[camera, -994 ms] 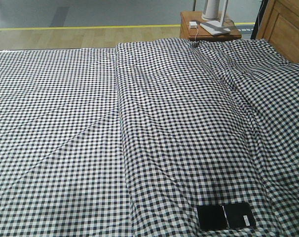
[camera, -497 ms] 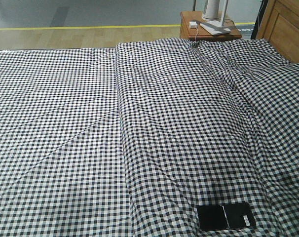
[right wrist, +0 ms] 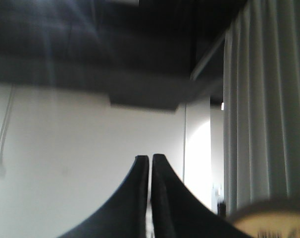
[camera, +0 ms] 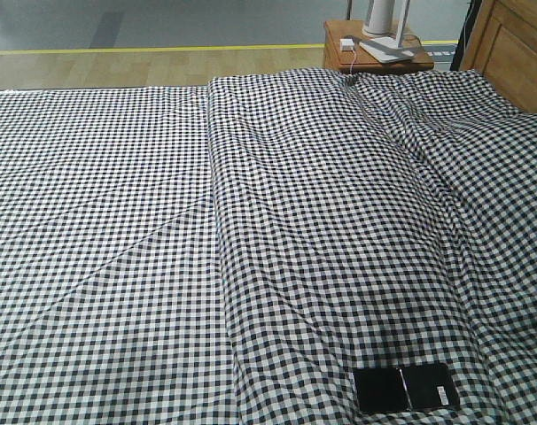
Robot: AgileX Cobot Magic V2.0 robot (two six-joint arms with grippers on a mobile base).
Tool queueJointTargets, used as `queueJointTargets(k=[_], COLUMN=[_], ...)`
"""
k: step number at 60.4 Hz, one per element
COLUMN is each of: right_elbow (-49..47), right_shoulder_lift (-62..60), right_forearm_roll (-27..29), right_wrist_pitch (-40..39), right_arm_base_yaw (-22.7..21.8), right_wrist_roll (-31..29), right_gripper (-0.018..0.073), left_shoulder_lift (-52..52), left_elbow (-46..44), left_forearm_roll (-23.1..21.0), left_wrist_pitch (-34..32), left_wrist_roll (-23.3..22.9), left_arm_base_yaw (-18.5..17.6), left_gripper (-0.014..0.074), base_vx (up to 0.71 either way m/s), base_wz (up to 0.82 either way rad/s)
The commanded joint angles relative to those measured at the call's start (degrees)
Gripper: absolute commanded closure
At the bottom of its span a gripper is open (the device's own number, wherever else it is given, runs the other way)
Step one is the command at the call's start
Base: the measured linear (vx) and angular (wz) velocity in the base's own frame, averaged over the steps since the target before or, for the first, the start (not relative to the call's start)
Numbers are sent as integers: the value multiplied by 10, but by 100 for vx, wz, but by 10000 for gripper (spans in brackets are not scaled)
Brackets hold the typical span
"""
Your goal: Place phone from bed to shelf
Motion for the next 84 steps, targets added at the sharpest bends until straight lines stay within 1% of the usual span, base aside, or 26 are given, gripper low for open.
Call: queueJointTargets(k=[1, 5, 11, 20, 26, 31, 34, 38, 43, 47, 55, 60, 74, 84], right_elbow=[-75, -120, -187, -268, -300, -317, -317, -317, -317, -317, -317, -317, -317, -317], right_shoulder_lift=[48, 82, 142, 230, 284, 322, 342, 366, 390, 406, 424, 430, 431, 431], right_forearm_roll=[-7, -7, -7, -6, -5, -5, -5, -4, -4, -4, -4, -4, -4, -4], right_wrist_pitch=[-6, 13, 62, 159, 219, 272, 289, 311, 335, 349, 360, 356, 347, 360], right_arm_base_yaw=[-4, -4, -4, -4, -4, -4, -4, -4, -4, -4, -4, -4, -4, -4], right_wrist_roll=[-4, -4, 0, 3, 8, 18, 18, 18, 18, 18, 18, 24, 26, 28], right_gripper=[564, 564, 564, 559, 544, 511, 482, 431, 333, 220, -44, -172, -156, -152], left_shoulder_lift=[-4, -4, -4, -4, -4, -4, -4, -4, -4, -4, -4, -4, -4, -4], left_elbow=[-13, -13, -13, -13, -13, -13, -13, -13, -13, -13, -13, -13, -13, -13], left_forearm_roll=[-5, -5, -5, -5, -5, -5, -5, -5, -5, -5, -5, -5, -5, -5], left_wrist_pitch=[-42, -42, -42, -42, -42, -42, -42, -42, -42, -42, -42, -42, -42, -42], left_wrist_roll=[-3, -3, -3, -3, -3, -3, -3, -3, -3, -3, -3, -3, -3, -3], left_arm_base_yaw=[-1, -1, -1, -1, -1, -1, -1, -1, -1, -1, -1, -1, -1, -1], left_gripper=[595, 595, 595, 595, 595, 595, 595, 595, 595, 595, 595, 595, 595, 595], base_vx=[0, 0, 0, 0, 0, 0, 0, 0, 0, 0, 0, 0, 0, 0], base_wz=[0, 0, 0, 0, 0, 0, 0, 0, 0, 0, 0, 0, 0, 0])
